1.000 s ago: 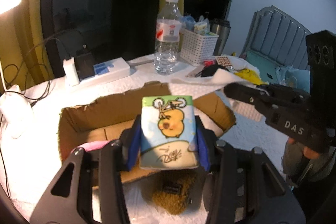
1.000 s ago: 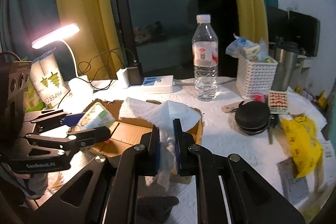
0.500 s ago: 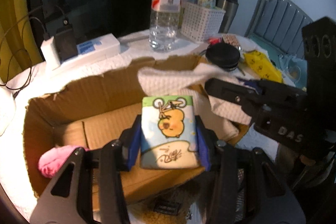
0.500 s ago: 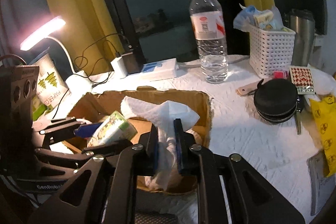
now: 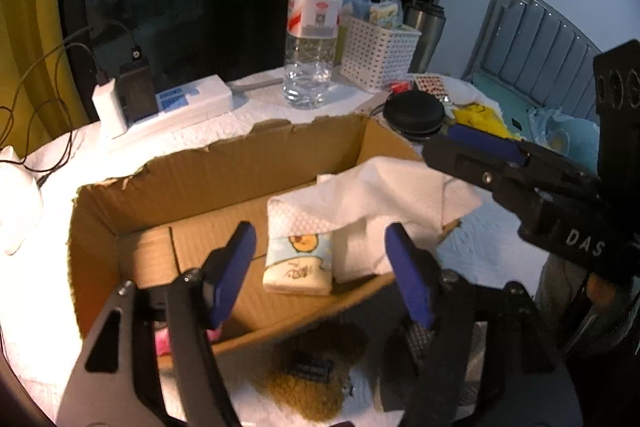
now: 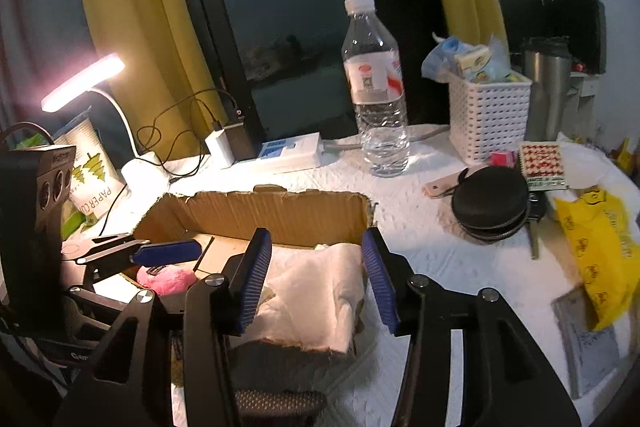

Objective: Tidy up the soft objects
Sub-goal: 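Withdraw both grippers from the box toward the cotton swabs and plastic bag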

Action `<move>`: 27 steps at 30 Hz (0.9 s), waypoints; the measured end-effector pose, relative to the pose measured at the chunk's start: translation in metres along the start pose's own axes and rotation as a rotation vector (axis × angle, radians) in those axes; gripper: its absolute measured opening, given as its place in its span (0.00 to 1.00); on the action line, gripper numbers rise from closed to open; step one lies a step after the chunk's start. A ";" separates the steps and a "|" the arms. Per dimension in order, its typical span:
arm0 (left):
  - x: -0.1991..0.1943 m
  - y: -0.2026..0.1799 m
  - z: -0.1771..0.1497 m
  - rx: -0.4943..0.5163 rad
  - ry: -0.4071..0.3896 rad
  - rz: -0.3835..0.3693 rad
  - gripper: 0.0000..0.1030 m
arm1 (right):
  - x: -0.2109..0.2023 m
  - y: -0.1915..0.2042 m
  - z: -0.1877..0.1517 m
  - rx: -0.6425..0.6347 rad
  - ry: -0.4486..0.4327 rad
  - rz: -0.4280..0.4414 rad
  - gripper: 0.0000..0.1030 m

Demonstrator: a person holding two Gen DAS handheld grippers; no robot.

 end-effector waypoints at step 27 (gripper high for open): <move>-0.097 -0.041 -0.042 0.033 -0.122 -0.056 0.75 | -0.098 0.034 -0.039 -0.048 -0.032 -0.069 0.49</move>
Point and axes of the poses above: each gripper's, at about its wrist camera, not at the fingertips, and x roughly the way its jaws point, y to its left, z to its top, the point moved 9 cm from there along x, roughly the way its jaws point, and after that the axes turned 13 degrees about -z, right-handed, at the moved point
